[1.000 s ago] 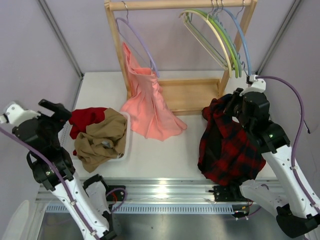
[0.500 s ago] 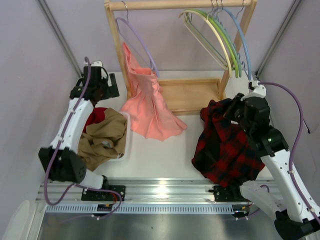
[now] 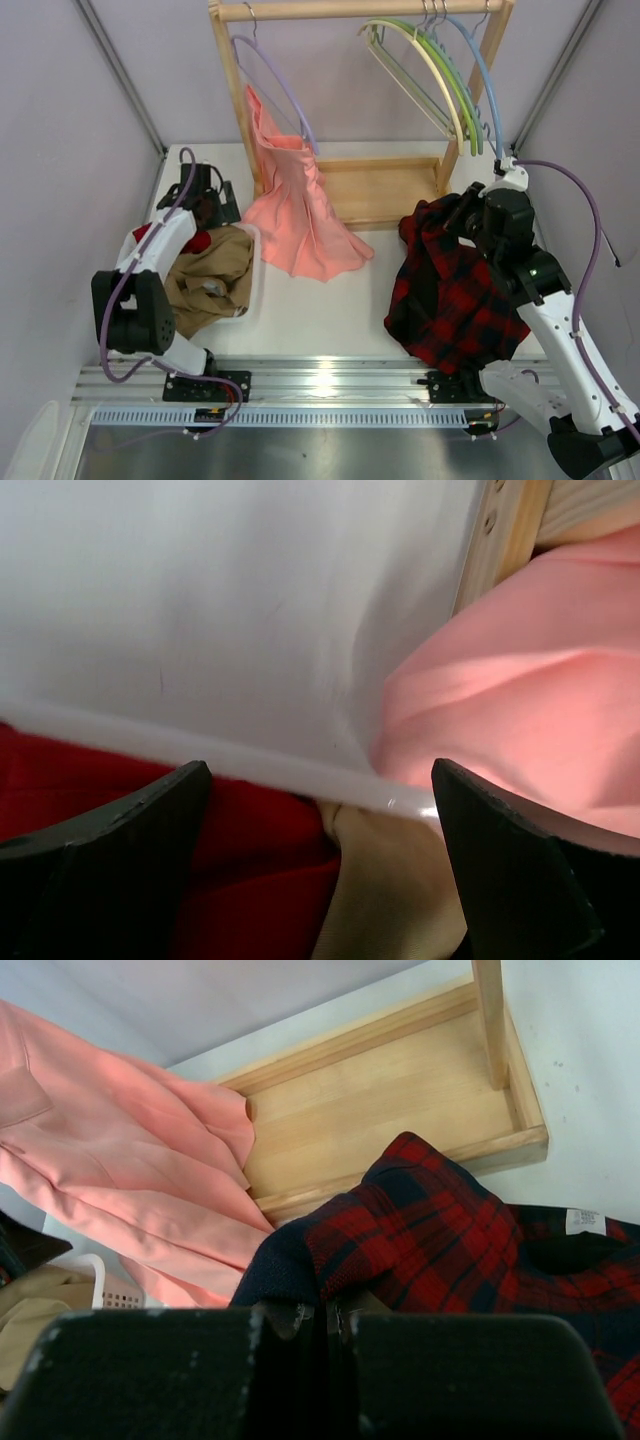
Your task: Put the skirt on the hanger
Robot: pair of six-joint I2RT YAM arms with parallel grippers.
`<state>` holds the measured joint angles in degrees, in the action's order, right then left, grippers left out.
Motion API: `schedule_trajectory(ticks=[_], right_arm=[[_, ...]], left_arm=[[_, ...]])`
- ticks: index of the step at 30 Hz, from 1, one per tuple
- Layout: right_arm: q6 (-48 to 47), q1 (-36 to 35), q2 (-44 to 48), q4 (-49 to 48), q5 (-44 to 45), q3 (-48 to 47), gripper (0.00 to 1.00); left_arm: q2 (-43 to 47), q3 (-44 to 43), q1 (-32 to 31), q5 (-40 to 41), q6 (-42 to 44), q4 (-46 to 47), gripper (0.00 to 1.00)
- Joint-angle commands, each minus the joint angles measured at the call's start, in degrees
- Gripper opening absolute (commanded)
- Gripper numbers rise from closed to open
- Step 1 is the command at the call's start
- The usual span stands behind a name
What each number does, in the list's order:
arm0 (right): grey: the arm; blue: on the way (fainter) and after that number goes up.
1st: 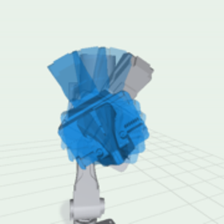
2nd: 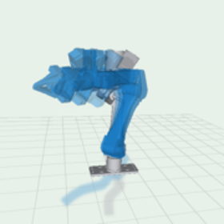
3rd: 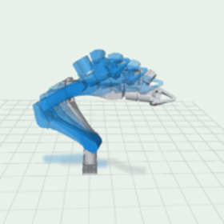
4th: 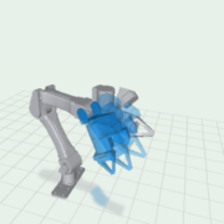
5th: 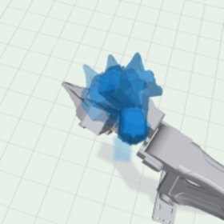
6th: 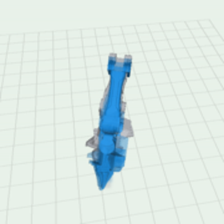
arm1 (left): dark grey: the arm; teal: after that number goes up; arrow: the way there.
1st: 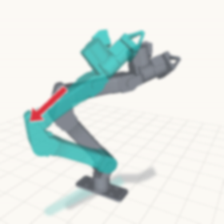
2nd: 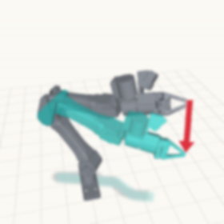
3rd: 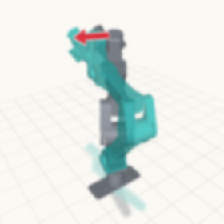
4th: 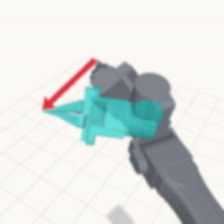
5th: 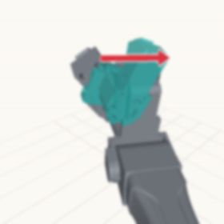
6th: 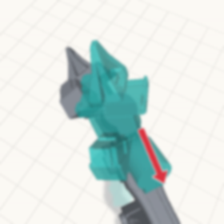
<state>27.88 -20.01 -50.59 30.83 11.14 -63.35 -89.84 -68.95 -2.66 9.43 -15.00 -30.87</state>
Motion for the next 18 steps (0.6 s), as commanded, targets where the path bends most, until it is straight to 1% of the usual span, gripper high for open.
schedule_trajectory(ticks=[1,3,4,8,10,12,13,14,15,16,17,18], right_arm=[[0.77,0.32,0.05,-4.90,-0.58,-1.07,0.00],[0.07,0.32,0.23,-5.51,-1.90,-1.07,0.00],[-0.54,0.32,0.14,-5.52,-2.52,-1.07,0.00],[-2.83,0.32,-0.74,-6.04,-7.60,-0.63,0.00],[-3.09,0.15,-1.35,-6.22,-9.28,-0.28,0.00],[-4.58,-0.12,-1.79,-6.75,-13.85,-0.11,0.00],[-5.28,-0.29,-2.14,-7.10,-15.69,0.16,0.00],[-6.94,-0.73,-2.41,-7.62,-19.97,0.25,0.00],[-7.40,-2.30,-2.76,-8.41,-21.49,0.33,0.00],[-7.23,-3.97,-3.63,-8.77,-21.77,0.42,0.00],[-7.14,-6.07,-4.16,-10.77,-20.99,1.38,0.00],[-6.88,-11.49,-4.78,-11.83,-19.85,2.09,0.00]], left_arm=[[5.37,6.35,2.30,-2.04,-4.23,-2.00,1.00],[8.44,10.57,4.84,-2.84,-4.86,-1.65,0.99],[12.02,11.20,5.29,-2.93,-5.21,-1.65,1.00],[20.29,10.86,5.82,-4.06,-3.89,-3.48,0.99],[22.60,6.12,5.73,-5.29,-2.58,-6.73,1.00],[25.93,1.64,5.29,-7.40,-1.61,-9.54,1.00],[26.99,-2.90,4.94,-7.67,-0.74,-10.08,0.99],[28.22,-4.34,3.98,-7.85,-0.38,-10.61,0.99],[29.97,-5.75,3.63,-8.37,0.06,-11.31,1.00],[30.69,-10.02,3.27,-8.72,0.59,-12.79,1.00],[31.21,-11.11,3.36,-8.82,0.76,-13.59,0.99],[32.18,-12.16,3.27,-8.99,0.85,-14.12,0.99]])
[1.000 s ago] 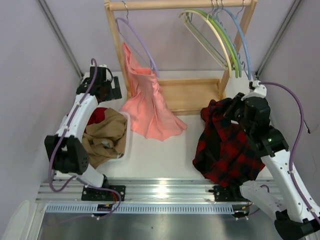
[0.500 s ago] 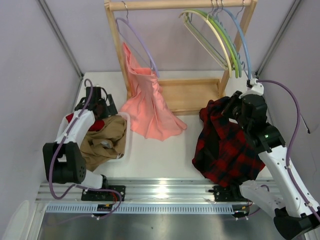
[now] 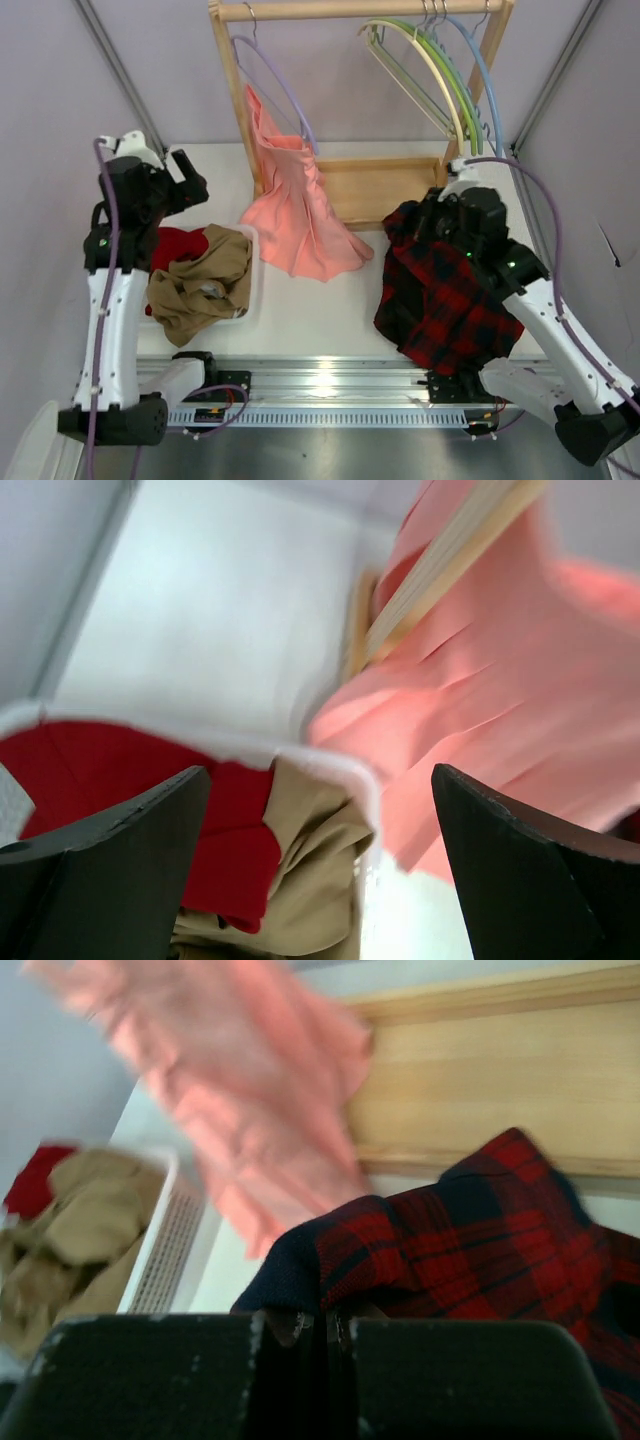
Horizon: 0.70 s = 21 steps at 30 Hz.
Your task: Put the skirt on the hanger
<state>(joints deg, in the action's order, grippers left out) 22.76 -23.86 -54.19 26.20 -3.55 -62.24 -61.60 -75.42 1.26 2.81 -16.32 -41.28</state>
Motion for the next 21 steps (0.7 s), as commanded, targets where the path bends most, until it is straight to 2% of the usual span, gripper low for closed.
schedule_trajectory(ticks=[1,4,5,7,8,10,11,14,16,17,18,20,21], right_arm=[[-1.76,-10.91,-3.18,-8.43,-1.23,1.59,0.00],[-2.81,-22.76,-7.93,-8.19,7.55,-1.03,0.03],[-2.90,-24.81,-10.82,-5.39,8.64,-2.35,0.19],[-2.73,-28.16,-12.42,-2.65,8.65,-4.82,0.43],[-2.72,-28.70,-12.51,-0.29,8.30,-4.74,0.71],[-1.77,-29.05,-10.68,2.18,8.99,-3.68,0.92],[-1.15,-28.88,-9.62,5.59,10.48,-3.59,0.99],[2.09,-26.61,-4.18,12.62,17.68,-4.03,0.99],[5.69,-23.45,0.39,16.67,22.61,-4.38,0.99],[8.58,-21.25,1.80,19.74,23.06,-4.12,0.99],[10.00,-15.84,3.12,20.99,23.24,-3.77,0.99],[13.51,-10.27,6.20,23.18,23.32,-1.14,0.99],[15.36,-5.46,6.81,23.89,24.02,0.00,0.99]], left_arm=[[4.30,-8.32,-2.47,-2.37,2.17,-4.77,0.99],[6.05,-11.06,-2.84,-4.47,1.99,-6.44,0.99],[6.58,-12.11,-3.01,-4.57,2.08,-6.97,0.99],[8.85,-13.26,-3.10,-5.18,2.51,-7.15,0.99],[9.83,-13.44,-3.19,-6.49,2.60,-6.37,0.99],[12.46,-15.10,-3.19,-9.91,2.17,-4.96,1.00],[12.99,-15.98,-3.36,-14.97,1.64,-3.65,0.99],[13.70,-20.11,-3.89,-24.47,-0.55,-2.23,1.00],[13.88,-17.77,-4.42,-28.98,-2.57,0.83,0.99],[13.97,-16.35,-5.73,-30.65,-3.54,2.41,0.99],[13.97,-14.86,-7.31,-31.63,-4.24,3.82,0.98],[13.36,-9.85,-16.07,-28.58,-4.78,6.56,0.96],[11.79,-9.05,-20.98,-22.56,-3.39,7.00,0.96]])
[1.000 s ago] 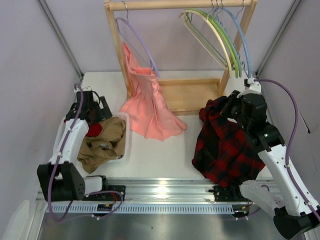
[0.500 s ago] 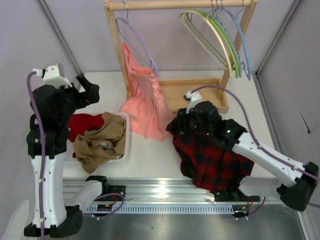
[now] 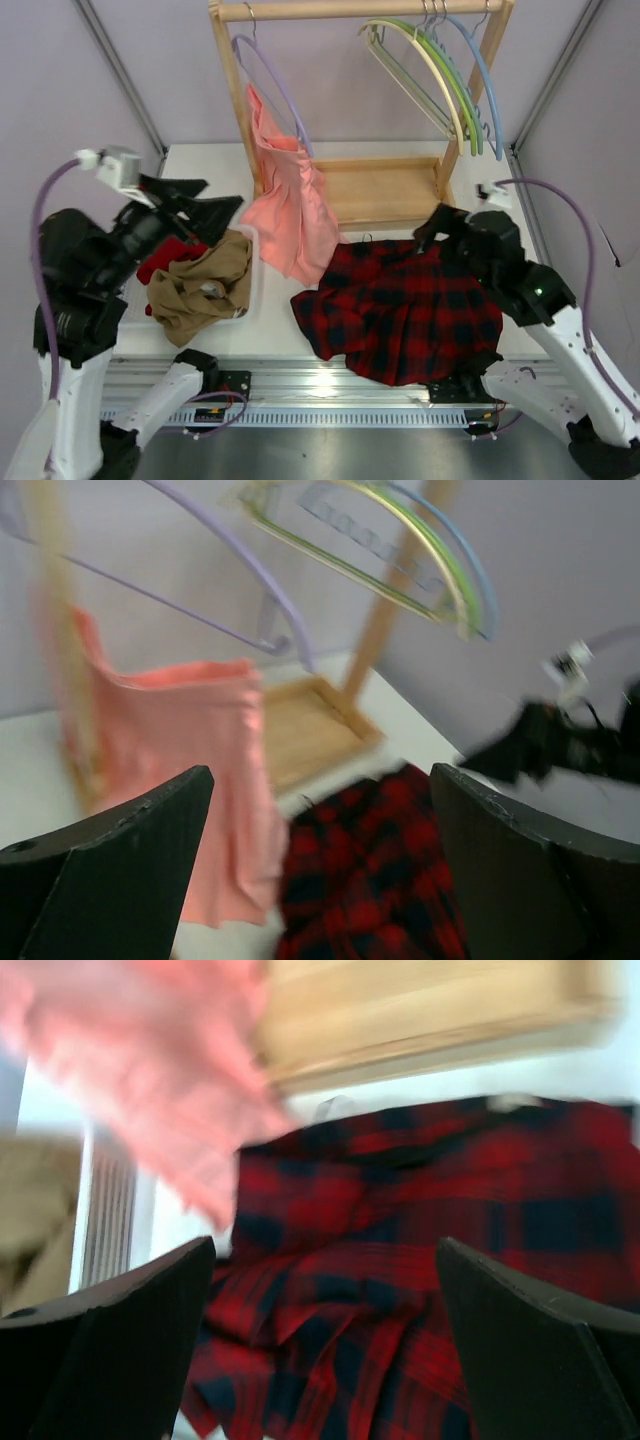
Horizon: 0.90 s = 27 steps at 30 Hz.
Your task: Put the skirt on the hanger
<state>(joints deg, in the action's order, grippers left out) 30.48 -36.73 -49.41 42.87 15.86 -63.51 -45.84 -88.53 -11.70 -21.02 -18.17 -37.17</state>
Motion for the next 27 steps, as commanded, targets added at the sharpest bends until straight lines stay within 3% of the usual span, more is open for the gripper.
schedule_trajectory(ticks=[1,3,5,10,15,19,21,27], right_arm=[[9.41,9.72,2.82,7.92,5.49,3.80,0.99],[12.05,15.60,2.91,7.49,3.75,6.63,0.99],[12.67,18.17,2.74,4.35,-0.03,10.74,0.99],[12.94,21.43,0.37,-0.15,-0.22,14.81,0.99],[11.89,23.19,-1.83,-2.70,2.08,17.44,0.99],[10.57,27.05,-0.52,-4.81,-0.82,19.03,0.99],[9.95,28.64,0.27,-5.60,-3.27,19.65,0.99],[7.49,32.16,0.80,-7.27,-7.95,21.40,0.99]], left_arm=[[-5.29,5.11,-18.77,5.59,-0.64,2.80,0.97],[-11.59,3.38,-29.20,17.25,2.33,1.67,0.99],[-16.36,1.01,-38.52,22.14,3.06,-1.06,0.99],[-25.32,0.99,-45.93,23.91,1.13,2.27,0.99],[-35.43,-1.11,-48.76,24.18,-1.94,5.70,0.99],[-49.90,-6.55,-48.42,27.85,-0.99,4.30,0.99],[-55.46,-13.02,-47.45,28.31,-0.90,1.33,0.98],[-69.88,-20.89,-40.86,27.95,-0.11,-1.42,0.92]])
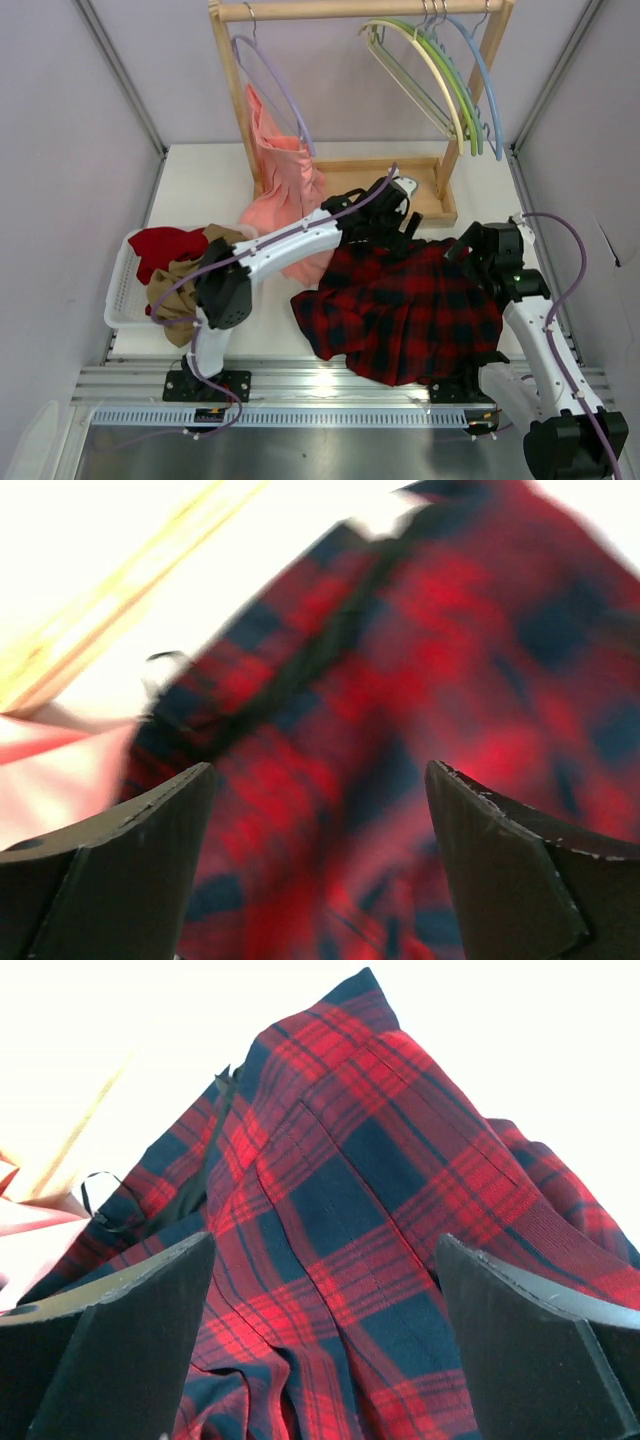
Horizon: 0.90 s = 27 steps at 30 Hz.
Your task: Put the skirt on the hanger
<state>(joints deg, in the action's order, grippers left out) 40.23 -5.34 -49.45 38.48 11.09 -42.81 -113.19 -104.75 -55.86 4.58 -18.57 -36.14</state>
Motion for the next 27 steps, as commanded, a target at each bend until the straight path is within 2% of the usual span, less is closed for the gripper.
schedule_trajectory(ticks=[1,9,14,19,27], right_arm=[[-2.61,0.77,0.93,-3.67,-3.18,1.14,0.99],[-3.84,2.62,0.32,-7.19,-8.63,2.03,0.99],[-4.37,2.97,0.32,-7.81,-9.16,1.15,0.99],[-5.16,3.15,0.49,-6.84,-9.16,-0.17,1.00],[-5.60,3.23,0.76,-6.75,-11.97,-2.10,0.99]], left_arm=[[-3.78,-5.98,4.43,2.54,0.81,-2.62,0.91],[-11.35,-5.99,10.24,0.87,-2.61,-1.74,0.79],[-13.28,-5.82,10.50,1.92,-4.98,0.02,0.71],[-14.08,-3.54,10.42,-0.18,-6.39,2.12,0.67],[-15.92,-2.12,10.50,2.19,-7.01,4.23,0.57]])
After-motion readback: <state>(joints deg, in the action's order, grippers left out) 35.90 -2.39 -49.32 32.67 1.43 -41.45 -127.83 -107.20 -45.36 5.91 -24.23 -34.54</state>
